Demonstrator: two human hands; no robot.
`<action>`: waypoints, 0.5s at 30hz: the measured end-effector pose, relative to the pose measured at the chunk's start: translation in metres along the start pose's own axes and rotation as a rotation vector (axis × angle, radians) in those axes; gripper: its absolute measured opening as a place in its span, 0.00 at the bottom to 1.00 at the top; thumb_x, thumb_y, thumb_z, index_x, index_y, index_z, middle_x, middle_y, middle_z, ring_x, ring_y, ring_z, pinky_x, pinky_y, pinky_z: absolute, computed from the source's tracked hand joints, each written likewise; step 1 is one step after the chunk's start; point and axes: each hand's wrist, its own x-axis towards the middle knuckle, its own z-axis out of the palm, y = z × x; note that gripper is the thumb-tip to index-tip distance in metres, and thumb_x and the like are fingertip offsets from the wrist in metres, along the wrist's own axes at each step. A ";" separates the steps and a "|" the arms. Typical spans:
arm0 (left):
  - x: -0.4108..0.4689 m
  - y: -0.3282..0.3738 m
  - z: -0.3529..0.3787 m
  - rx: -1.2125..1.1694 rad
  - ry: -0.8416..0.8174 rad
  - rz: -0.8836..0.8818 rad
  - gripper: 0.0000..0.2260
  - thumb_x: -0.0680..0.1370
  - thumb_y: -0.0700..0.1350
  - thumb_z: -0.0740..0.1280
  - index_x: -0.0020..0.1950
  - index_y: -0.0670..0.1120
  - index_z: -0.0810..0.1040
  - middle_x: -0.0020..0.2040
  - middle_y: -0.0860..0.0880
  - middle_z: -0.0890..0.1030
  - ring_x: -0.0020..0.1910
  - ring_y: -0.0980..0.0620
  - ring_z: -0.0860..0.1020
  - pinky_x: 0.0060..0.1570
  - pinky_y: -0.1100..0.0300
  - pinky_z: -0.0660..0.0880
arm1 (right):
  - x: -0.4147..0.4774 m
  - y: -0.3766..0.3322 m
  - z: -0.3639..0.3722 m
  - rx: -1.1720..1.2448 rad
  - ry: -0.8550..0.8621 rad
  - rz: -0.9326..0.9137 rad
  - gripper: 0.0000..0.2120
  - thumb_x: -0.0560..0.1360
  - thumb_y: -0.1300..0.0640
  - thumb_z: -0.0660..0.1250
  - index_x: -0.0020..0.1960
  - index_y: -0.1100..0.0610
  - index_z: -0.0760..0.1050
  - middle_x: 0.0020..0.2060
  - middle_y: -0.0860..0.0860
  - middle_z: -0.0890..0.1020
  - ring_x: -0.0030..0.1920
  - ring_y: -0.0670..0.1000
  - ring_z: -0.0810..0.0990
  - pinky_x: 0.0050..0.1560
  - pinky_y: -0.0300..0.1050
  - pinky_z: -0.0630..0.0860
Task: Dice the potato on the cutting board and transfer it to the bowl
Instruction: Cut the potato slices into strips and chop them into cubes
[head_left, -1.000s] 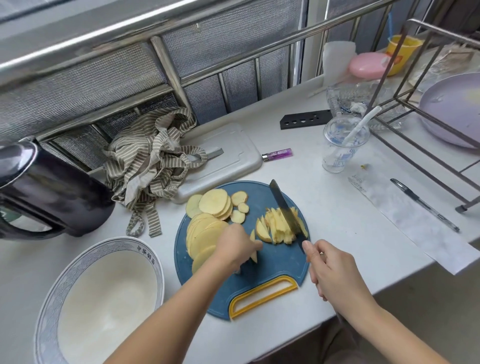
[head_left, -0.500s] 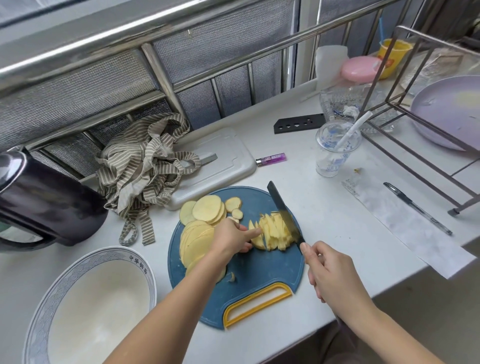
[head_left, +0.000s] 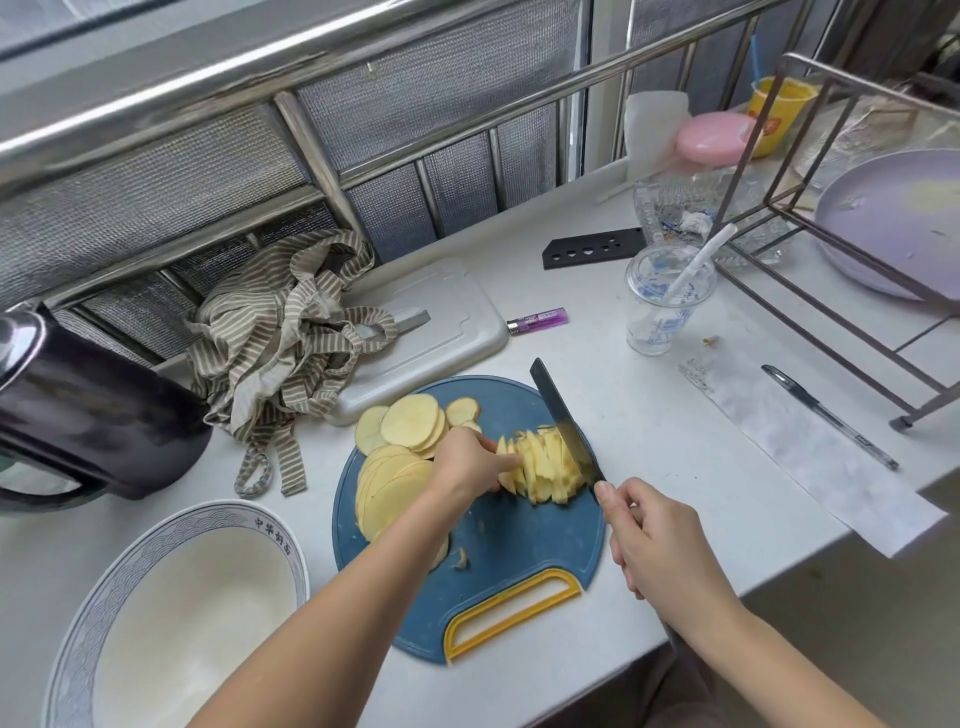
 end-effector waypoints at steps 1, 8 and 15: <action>-0.001 0.001 0.000 0.011 -0.003 0.003 0.13 0.72 0.48 0.76 0.46 0.43 0.76 0.42 0.45 0.81 0.40 0.49 0.82 0.51 0.50 0.80 | 0.000 0.000 0.000 -0.002 0.000 0.002 0.25 0.74 0.37 0.54 0.36 0.59 0.67 0.29 0.61 0.75 0.25 0.50 0.67 0.28 0.55 0.70; 0.001 0.000 -0.002 0.022 0.012 0.043 0.12 0.68 0.32 0.70 0.32 0.46 0.73 0.39 0.40 0.81 0.40 0.41 0.83 0.48 0.42 0.80 | -0.004 -0.002 0.005 -0.066 -0.063 0.016 0.22 0.78 0.41 0.56 0.38 0.58 0.69 0.29 0.56 0.75 0.26 0.49 0.69 0.31 0.54 0.73; 0.004 -0.009 -0.004 -0.217 -0.061 -0.047 0.10 0.72 0.35 0.74 0.50 0.34 0.78 0.43 0.38 0.84 0.39 0.45 0.84 0.40 0.56 0.82 | -0.013 -0.003 0.031 -0.263 -0.113 0.033 0.19 0.81 0.43 0.53 0.38 0.54 0.65 0.31 0.48 0.72 0.31 0.48 0.70 0.33 0.42 0.67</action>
